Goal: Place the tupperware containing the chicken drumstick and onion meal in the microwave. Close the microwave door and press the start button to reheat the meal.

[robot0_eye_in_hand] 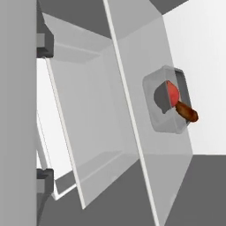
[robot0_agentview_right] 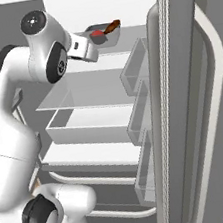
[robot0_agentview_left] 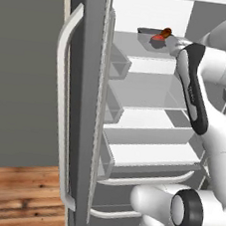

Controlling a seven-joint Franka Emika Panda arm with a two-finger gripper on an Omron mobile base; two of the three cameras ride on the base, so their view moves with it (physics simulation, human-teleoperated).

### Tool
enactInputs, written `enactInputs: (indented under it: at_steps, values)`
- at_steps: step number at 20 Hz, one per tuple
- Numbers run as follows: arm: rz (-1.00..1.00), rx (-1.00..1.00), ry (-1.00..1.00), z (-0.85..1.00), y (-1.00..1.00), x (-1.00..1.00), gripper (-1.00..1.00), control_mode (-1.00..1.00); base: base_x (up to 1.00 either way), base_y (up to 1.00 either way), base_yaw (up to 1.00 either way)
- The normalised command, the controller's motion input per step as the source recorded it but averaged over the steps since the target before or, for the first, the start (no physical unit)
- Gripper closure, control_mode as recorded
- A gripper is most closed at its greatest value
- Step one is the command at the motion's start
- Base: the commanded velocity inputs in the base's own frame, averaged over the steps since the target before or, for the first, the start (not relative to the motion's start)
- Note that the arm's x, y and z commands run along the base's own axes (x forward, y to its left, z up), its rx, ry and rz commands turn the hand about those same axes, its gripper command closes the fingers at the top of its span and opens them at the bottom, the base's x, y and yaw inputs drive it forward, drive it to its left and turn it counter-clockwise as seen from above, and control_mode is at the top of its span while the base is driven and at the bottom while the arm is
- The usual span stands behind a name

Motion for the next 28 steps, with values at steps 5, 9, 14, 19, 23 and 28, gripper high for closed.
enactInputs:
  at_steps: [5,9,14,19,23,28]
  values:
    - [0.0,0.03,-0.05,0.02,-0.03,0.23,-1.0,-1.0,0.0,0.0,0.0]
    - [0.0,0.01,-0.03,0.04,-0.03,0.22,-1.0,-1.0,0.0,0.0,0.0]
    - [0.0,0.04,-0.04,0.16,-0.07,0.25,-1.0,-1.0,0.0,0.0,0.0]
    - [0.0,0.07,-0.01,0.1,-0.05,0.3,-1.0,-1.0,0.0,0.0,0.0]
    - [0.0,0.09,0.0,0.0,-0.08,0.37,-1.0,-1.0,0.0,0.0,0.0]
    - [0.0,0.12,0.02,0.0,-0.16,0.47,-1.0,-1.0,0.0,0.0,0.0]
